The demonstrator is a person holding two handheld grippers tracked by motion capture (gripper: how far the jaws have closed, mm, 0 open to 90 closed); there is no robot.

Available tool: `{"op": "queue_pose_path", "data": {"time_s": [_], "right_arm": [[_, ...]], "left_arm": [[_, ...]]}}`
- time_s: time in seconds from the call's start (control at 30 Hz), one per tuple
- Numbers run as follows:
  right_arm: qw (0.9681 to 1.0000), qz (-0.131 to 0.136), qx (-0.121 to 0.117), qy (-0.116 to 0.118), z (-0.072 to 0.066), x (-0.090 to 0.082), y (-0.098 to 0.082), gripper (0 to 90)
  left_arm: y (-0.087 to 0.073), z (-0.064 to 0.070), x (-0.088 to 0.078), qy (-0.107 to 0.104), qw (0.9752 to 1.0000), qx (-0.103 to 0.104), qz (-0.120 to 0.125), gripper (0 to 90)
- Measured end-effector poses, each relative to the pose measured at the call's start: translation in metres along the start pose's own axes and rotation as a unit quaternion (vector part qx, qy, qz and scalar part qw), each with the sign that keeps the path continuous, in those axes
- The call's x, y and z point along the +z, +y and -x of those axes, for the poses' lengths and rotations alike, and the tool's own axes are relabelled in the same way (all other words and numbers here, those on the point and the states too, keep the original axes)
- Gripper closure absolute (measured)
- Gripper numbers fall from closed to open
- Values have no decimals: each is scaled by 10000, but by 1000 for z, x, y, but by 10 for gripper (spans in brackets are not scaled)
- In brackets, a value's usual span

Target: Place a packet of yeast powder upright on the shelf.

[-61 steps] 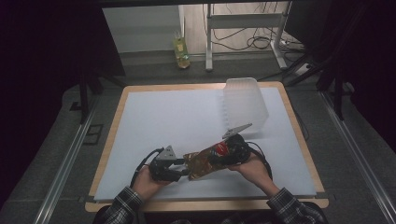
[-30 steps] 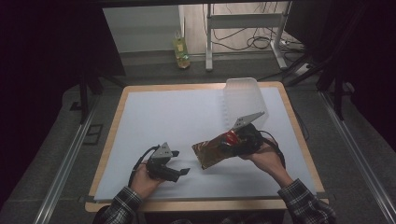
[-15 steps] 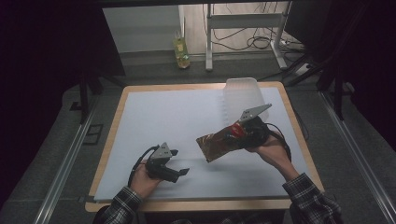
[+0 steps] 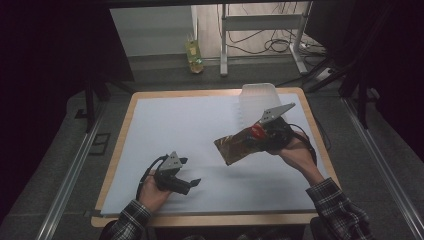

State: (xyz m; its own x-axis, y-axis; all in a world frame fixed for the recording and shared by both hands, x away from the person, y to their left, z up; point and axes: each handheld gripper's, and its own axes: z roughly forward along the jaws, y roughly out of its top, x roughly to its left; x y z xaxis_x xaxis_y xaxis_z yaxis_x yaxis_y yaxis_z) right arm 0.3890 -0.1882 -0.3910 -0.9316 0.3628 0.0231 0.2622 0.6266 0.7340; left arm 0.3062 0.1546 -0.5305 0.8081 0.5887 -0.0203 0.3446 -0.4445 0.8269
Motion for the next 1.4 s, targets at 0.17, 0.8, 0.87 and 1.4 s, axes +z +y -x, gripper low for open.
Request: {"op": "queue_pose_path", "data": {"time_s": [0.17,0.8,0.87,1.4], "right_arm": [[9999,-4,-27,-96,7,-5,4,649],[9982,-72,-258,-545,43,-30,27,649],[9977,-33,-327,-592,47,-33,29,649],[9914,-214,-609,-1137,83,-48,42,651]], "left_arm": [[0,-1,-2,111,9999,15,20,74],[1,-5,-11,283,9995,-103,128,72],[1,-5,-11,244,9995,-106,152,71],[1,-4,-9,152,9997,-80,168,66]]}}
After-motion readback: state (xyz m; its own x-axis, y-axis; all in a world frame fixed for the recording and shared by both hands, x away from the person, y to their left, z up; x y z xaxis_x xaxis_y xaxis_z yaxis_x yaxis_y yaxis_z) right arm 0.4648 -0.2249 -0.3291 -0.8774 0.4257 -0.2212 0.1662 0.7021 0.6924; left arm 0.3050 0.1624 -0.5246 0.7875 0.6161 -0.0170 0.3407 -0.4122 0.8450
